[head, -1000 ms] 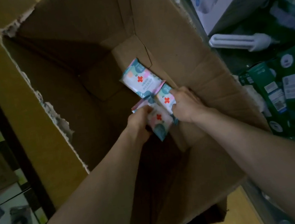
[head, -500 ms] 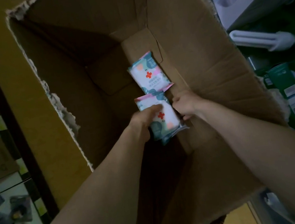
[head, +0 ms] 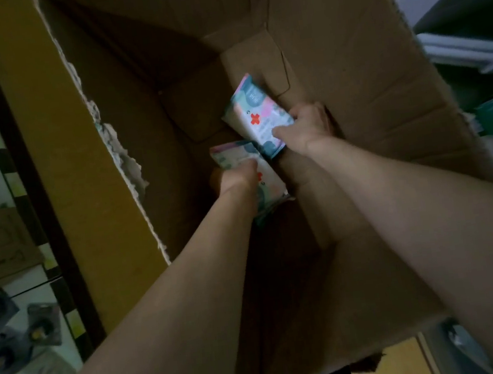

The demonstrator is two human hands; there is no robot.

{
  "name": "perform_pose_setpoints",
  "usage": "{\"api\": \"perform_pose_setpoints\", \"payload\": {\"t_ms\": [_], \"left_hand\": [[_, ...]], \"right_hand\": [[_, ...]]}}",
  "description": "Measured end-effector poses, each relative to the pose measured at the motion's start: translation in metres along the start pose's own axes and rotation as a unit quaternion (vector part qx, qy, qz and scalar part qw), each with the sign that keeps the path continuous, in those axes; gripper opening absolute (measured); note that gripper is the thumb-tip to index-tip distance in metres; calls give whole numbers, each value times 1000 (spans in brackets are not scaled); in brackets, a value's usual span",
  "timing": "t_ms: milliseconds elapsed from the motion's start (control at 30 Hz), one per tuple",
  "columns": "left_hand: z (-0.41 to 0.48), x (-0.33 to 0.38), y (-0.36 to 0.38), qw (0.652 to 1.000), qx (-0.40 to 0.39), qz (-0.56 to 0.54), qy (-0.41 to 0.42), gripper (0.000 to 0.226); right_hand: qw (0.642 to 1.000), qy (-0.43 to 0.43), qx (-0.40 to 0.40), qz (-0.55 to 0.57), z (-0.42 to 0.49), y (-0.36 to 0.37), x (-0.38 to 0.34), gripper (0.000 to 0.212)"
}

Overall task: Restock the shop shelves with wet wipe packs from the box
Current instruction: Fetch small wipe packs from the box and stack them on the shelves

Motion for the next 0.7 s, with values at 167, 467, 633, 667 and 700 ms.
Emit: {"api": "perform_pose_setpoints", "payload": {"t_ms": [167,467,633,667,700], "left_hand": [[-28,6,-14,998,33,35,40,43],[-107,10,-56,979,31,117,167,39],[-160,5,-88,970,12,117,214,35],[-172,3,-96,968,8,115,225,33],[-184,1,-105,965,5,113,236,30]], "right_hand": [[999,-42,-16,3,-46,-31,-5,18],[988,-127,7,-92,-136,-109,-38,19],[982,-154,23,-110,-188,-132,-66,23],[979,-164,28,-114,-201,-135,-73,24],[977,-177,33,-118,-214,-138,-80,24]]}}
Point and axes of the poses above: each hand's wrist, its own z-axis towards the middle knuckle, its own y-axis out of the palm, x = y × z, the point moved 2 cm from there along z, towards the middle knuckle, and after that the axes turned 8 degrees about z, right-handed, at the moved point
